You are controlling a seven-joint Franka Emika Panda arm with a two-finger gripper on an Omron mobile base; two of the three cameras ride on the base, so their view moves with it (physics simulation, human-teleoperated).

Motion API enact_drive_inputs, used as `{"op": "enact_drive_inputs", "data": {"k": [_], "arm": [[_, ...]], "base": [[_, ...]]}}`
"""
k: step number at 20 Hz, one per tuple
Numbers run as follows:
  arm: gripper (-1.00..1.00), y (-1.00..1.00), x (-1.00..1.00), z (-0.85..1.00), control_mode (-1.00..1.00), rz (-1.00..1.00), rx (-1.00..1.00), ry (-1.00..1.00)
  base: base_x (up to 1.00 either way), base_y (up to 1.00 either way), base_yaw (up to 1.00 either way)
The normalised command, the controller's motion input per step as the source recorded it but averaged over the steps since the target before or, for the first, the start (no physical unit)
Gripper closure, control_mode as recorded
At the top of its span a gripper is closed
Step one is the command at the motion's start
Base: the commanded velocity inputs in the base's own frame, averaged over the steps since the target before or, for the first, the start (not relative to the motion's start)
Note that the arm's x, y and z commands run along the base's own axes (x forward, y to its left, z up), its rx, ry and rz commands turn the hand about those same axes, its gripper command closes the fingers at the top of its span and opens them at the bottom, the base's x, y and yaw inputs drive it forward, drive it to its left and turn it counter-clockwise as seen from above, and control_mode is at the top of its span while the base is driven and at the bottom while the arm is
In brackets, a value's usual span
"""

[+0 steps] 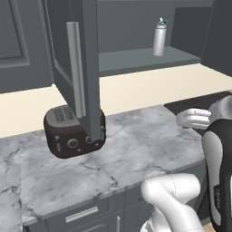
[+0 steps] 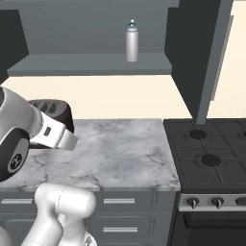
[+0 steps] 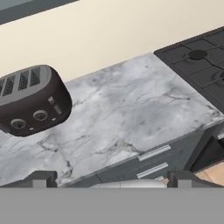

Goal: Pick the milk, water bottle from the counter and place them in the open cabinet.

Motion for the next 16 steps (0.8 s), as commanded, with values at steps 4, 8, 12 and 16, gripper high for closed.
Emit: {"op": "enact_drive_inputs", "data": {"k": [4,8,12,16], "arm": [[-1.00,0.27,-0.09,-0.17,-1.00,0.00,-0.06,0.00],[-1.00,0.15,-0.01,-0.07,1.00,0.00,-0.04,0.00],[-1.00,0.00,0.00,0.00,1.00,0.00,0.00,0.00],[-1.00,0.00,0.00,0.00,1.00,0.00,0.00,0.00]], "base": [[0.00,0.00,0.00],[0.00,0.04,0.00],[0.00,0.00,0.00],[-0.03,-0.08,0.00]]}}
